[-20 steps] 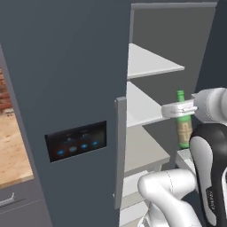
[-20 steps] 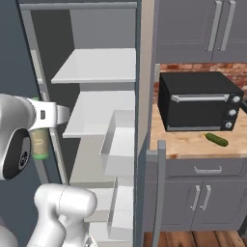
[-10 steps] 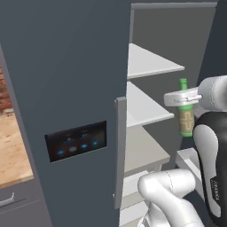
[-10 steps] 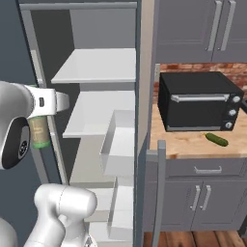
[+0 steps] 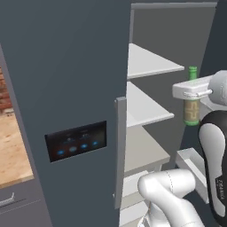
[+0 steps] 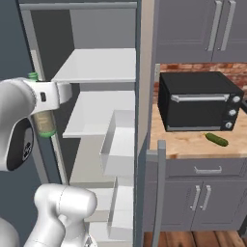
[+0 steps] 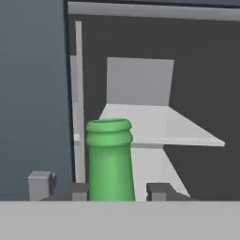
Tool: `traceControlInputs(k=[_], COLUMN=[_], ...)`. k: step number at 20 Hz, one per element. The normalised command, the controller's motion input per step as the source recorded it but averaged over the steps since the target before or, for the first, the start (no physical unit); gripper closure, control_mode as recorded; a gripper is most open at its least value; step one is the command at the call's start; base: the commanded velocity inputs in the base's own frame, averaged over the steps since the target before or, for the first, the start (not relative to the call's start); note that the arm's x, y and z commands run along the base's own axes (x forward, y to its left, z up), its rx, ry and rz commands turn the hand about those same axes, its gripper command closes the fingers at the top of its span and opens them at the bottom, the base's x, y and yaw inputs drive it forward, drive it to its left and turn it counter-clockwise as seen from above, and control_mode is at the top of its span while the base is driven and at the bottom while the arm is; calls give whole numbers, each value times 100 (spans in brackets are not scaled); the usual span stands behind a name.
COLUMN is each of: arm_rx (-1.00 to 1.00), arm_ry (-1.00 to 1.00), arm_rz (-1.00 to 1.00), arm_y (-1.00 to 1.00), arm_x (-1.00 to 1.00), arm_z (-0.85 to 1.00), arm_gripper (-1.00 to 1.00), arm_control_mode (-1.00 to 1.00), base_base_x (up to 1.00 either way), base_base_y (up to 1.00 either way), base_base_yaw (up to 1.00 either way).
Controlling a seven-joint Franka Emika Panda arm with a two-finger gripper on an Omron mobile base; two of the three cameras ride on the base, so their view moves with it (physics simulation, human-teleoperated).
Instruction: Place the beer on the top shelf of the fridge to keep it out of children's reach, and place the cucumber and orange on lower shelves for easy access.
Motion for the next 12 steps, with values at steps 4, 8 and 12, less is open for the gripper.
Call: traceControlInputs(k=[4, 8, 12], arm_rx=[0, 0, 0], arm_ry=[-3, 0, 0], arm_rz=[0, 0, 0], arm_y=[-4, 0, 0], arm_x=[0, 5, 13], arm_z=[45, 50, 36], arm_gripper=[100, 100, 100], arm_control_mode=[-100, -100, -100], base_base_x=[0, 0, 0], base_base_y=[0, 0, 0], base_base_yaw=[0, 0, 0])
